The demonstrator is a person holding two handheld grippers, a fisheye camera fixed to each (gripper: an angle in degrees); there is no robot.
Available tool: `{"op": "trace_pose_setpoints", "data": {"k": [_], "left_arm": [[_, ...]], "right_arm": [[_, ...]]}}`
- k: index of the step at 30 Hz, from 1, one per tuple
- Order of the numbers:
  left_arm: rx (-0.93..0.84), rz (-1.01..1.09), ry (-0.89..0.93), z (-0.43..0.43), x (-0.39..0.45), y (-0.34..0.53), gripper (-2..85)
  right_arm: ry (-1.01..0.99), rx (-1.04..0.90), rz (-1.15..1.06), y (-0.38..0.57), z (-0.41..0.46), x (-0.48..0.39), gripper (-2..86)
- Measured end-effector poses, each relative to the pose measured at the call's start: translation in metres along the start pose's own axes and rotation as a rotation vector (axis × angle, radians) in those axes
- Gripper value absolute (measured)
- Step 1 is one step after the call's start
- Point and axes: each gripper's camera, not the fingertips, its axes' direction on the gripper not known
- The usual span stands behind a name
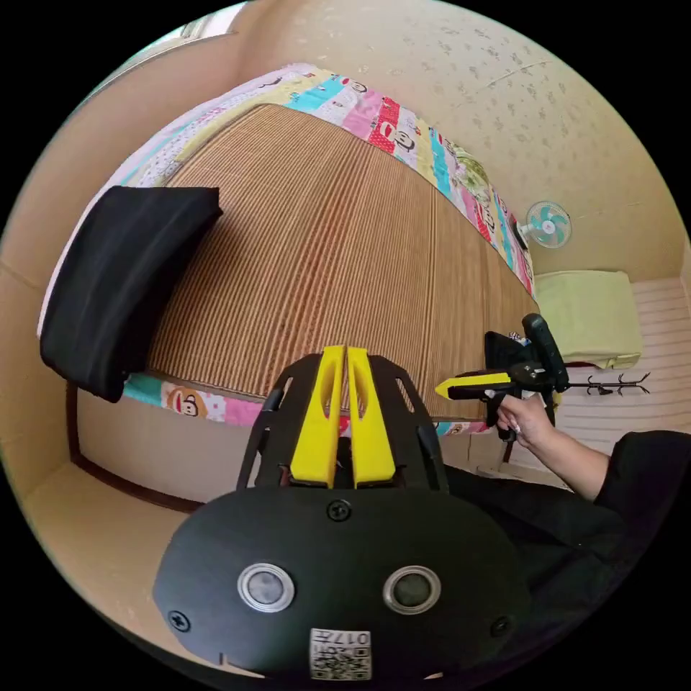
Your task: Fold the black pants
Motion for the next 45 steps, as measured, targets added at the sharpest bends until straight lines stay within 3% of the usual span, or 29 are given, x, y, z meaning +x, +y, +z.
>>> {"op": "trace_pose_setpoints", "data": {"k": [4, 8, 10, 11, 13, 18, 21, 23, 26, 35, 40, 45], "left_arm": [[-0.134, 0.235, 0.217, 0.080, 0.145, -0.002, -0.9], [-0.162, 0.449, 0.224, 0.107, 0.249, 0.005, -1.0], [-0.161, 0.477, 0.260, 0.113, 0.271, 0.008, -1.0], [-0.170, 0.475, 0.292, 0.117, 0.279, 0.009, -1.0], [-0.192, 0.452, 0.358, 0.122, 0.283, 0.009, -1.0], [-0.164, 0.353, 0.612, 0.100, 0.268, -0.003, -0.5], [-0.122, 0.298, 0.811, 0.067, 0.248, -0.013, 1.6], [-0.051, 0.346, 0.907, 0.023, 0.237, -0.018, 3.3], [-0.019, 0.431, 0.849, -0.028, 0.231, -0.018, 4.4], [-0.129, 0.681, 0.784, -0.090, 0.237, -0.006, 9.9], [-0.100, 0.714, 0.832, -0.129, 0.216, -0.014, 10.0], [-0.149, 0.534, 0.883, -0.139, 0.163, -0.037, 11.6]], "right_arm": [[0.135, 0.307, 0.409, 0.167, -0.094, 0.132, 4.3], [0.354, 0.569, 0.787, 0.323, -0.160, 0.204, 11.2], [0.410, 0.552, 0.839, 0.359, -0.158, 0.224, 12.7], [0.408, 0.455, 0.837, 0.369, -0.140, 0.243, 13.3], [0.330, 0.383, 0.775, 0.378, -0.111, 0.261, 13.0], [0.204, 0.465, 0.872, 0.413, -0.129, 0.239, 5.3], [0.129, 0.810, 0.736, 0.471, -0.162, 0.181, 4.1], [-0.106, 1.095, 0.562, 0.532, -0.184, 0.142, 3.6], [-0.304, 1.306, 0.336, 0.586, -0.203, 0.101, 3.1], [-0.752, 1.584, -0.438, 0.625, -0.246, -0.047, 2.0], [-0.736, 1.609, -0.597, 0.637, -0.261, -0.122, 1.8], [-0.688, 1.600, -0.664, 0.635, -0.254, -0.198, 1.7]]}}
